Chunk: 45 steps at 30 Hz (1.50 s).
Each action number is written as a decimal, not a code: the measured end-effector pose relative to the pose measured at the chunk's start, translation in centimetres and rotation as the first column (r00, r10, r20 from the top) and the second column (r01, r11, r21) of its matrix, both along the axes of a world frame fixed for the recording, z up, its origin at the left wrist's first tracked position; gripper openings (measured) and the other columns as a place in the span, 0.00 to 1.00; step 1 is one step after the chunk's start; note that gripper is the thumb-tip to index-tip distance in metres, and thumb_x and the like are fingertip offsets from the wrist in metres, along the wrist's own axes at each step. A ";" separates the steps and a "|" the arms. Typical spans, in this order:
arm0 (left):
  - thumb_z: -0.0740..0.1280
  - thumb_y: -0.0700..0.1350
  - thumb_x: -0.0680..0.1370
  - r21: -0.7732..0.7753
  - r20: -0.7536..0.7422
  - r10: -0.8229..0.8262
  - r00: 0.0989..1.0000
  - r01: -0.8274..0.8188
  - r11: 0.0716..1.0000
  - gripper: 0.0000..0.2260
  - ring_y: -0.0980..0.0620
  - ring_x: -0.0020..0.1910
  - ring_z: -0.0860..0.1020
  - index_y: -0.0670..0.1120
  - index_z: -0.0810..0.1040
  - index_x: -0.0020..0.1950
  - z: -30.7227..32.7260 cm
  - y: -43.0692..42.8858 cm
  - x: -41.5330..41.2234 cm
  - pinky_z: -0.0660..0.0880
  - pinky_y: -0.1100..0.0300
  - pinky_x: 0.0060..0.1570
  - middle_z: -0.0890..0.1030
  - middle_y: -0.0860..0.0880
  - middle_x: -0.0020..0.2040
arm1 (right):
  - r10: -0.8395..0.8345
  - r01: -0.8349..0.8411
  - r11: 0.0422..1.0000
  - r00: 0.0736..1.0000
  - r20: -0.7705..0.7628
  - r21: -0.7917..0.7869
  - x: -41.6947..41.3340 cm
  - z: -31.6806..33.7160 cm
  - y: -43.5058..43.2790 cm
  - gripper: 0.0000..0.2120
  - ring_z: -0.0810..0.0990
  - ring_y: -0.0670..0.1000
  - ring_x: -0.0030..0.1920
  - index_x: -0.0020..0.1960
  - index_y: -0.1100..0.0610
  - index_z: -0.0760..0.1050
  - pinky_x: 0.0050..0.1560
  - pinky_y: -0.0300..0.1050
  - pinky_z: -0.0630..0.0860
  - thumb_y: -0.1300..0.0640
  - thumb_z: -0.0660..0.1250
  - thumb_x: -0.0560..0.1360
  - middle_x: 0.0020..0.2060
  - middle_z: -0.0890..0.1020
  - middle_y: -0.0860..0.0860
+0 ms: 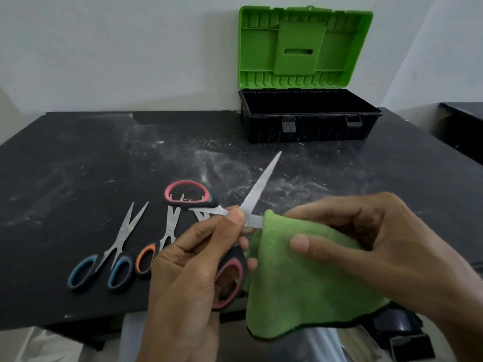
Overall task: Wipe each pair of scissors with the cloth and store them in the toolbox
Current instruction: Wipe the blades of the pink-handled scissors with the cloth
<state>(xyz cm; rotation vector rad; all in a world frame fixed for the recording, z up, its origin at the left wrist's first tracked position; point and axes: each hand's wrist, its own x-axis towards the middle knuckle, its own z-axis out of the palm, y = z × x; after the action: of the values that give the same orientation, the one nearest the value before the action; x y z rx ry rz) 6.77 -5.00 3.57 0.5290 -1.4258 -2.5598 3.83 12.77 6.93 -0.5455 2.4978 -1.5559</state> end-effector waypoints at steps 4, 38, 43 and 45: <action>0.75 0.47 0.59 -0.089 -0.036 -0.009 0.999 0.005 0.996 0.09 0.53 0.25 0.77 0.42 0.85 0.32 0.0 0.2 0.1 0.76 0.64 0.24 0.81 0.43 0.29 | -0.028 0.029 0.998 1.000 0.012 -0.062 -0.3 -0.3 0.5 0.06 0.90 0.47 0.40 0.43 0.44 0.90 0.47 0.47 0.87 0.47 0.75 0.69 0.39 0.90 0.45; 0.76 0.47 0.57 -0.095 0.012 0.001 1.000 0.000 0.995 0.14 0.50 0.26 0.81 0.41 0.87 0.38 -0.9 -0.4 0.0 0.82 0.58 0.29 0.85 0.41 0.34 | 0.027 -0.030 0.999 0.983 0.184 0.012 -0.1 0.3 -0.4 0.12 0.90 0.50 0.40 0.46 0.45 0.89 0.49 0.56 0.88 0.41 0.71 0.73 0.40 0.90 0.47; 0.77 0.44 0.55 -0.098 -0.019 0.091 0.996 -0.093 0.991 0.12 0.52 0.27 0.81 0.41 0.86 0.36 -0.8 -0.3 -0.1 0.79 0.62 0.27 0.84 0.41 0.32 | 0.052 -0.055 0.998 0.984 0.170 0.014 -0.3 0.1 -0.5 0.10 0.90 0.49 0.40 0.47 0.43 0.89 0.47 0.52 0.87 0.42 0.71 0.74 0.40 0.90 0.46; 0.76 0.43 0.57 -0.103 -0.041 0.120 0.992 -0.124 0.987 0.09 0.54 0.25 0.79 0.42 0.86 0.35 -0.5 -0.4 0.0 0.77 0.64 0.26 0.82 0.44 0.29 | 0.067 -0.075 0.997 0.981 0.180 0.037 -0.2 0.2 -0.3 0.10 0.90 0.47 0.40 0.47 0.42 0.89 0.46 0.47 0.86 0.41 0.70 0.74 0.40 0.90 0.45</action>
<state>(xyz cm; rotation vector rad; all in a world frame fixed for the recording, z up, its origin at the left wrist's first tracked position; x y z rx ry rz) 6.76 -5.42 3.02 0.5356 -1.4594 -2.3734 3.60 12.47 7.09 -0.4609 2.3467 -1.4526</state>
